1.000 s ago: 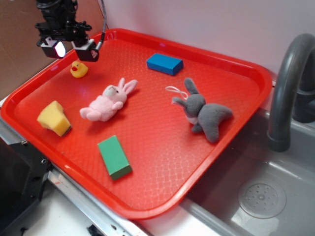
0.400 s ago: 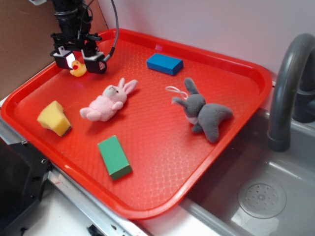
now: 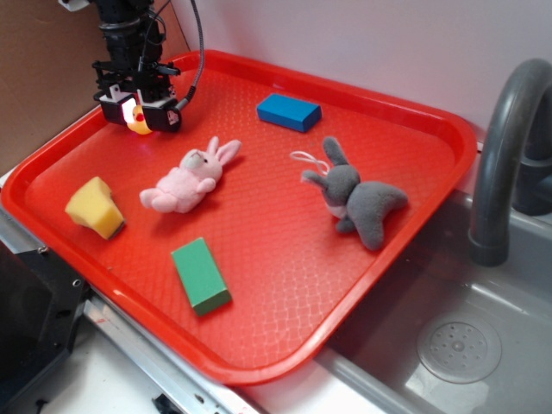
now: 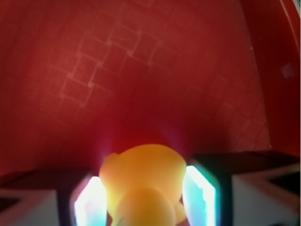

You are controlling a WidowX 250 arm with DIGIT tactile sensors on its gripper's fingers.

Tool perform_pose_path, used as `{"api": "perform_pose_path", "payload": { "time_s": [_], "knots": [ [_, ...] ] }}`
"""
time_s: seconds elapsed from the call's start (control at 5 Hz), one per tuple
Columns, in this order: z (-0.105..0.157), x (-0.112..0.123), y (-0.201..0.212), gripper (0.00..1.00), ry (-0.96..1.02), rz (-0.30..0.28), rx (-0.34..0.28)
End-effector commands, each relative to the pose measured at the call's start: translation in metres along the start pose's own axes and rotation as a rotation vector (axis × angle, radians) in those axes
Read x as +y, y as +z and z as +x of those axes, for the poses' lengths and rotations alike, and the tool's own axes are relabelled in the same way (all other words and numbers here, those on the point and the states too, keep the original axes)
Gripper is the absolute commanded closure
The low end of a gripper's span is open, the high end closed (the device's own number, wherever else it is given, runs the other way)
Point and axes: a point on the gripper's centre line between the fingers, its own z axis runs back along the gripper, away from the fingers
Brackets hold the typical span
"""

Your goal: Grab the yellow duck.

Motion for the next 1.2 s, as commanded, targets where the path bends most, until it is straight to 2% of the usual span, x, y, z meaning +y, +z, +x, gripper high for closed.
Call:
{"api": "perform_pose_path", "payload": {
  "time_s": [0.0,0.2,0.4,0.6,0.8,1.0],
  "knots": [
    [-0.037,-0.015,0.061,1.0,-0.075,0.146,-0.103],
    [-0.073,-0.042,0.106,1.0,-0.219,0.095,-0.106],
    [-0.107,-0.06,0.149,1.0,-0.314,0.084,-0.163],
    [-0.134,-0.081,0.175,1.0,-0.39,0.033,-0.215],
    [-0.147,-0.082,0.193,1.0,-0.402,0.034,-0.28],
    [-0.142,-0.084,0.188,1.0,-0.401,0.077,-0.232]
  ]
}}
